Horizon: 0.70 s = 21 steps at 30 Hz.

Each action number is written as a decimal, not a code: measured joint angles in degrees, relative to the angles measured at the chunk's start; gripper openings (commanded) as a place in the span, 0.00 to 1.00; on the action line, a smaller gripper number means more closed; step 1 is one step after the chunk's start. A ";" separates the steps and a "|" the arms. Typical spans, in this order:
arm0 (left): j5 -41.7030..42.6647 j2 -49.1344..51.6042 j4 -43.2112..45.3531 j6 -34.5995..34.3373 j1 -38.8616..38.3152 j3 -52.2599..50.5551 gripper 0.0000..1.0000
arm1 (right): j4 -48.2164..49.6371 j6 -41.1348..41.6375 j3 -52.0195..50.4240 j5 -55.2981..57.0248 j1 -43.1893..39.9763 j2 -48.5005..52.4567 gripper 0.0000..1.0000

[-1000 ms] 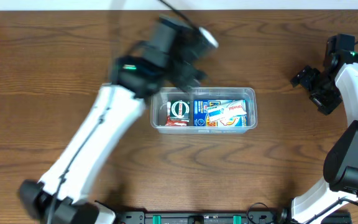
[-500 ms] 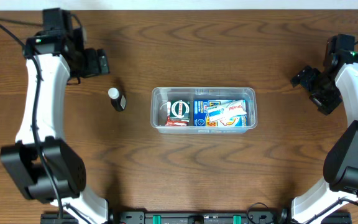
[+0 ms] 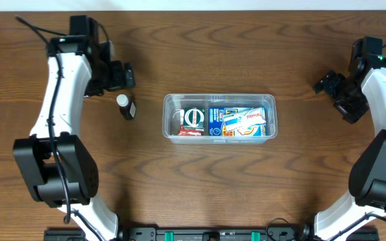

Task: Pack container
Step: 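Lower the left gripper onto the dark bottle's white cap and grasp it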

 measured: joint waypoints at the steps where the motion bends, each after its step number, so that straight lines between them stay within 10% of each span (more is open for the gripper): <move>1: -0.13 0.00 -0.35 0.37 -0.52 -0.02 0.93 | 0.00 0.02 0.00 0.00 0.00 0.00 0.99; 21: -3.48 0.00 1.20 -0.81 -1.75 -6.64 0.77 | 0.00 0.00 0.00 0.00 0.00 0.00 0.99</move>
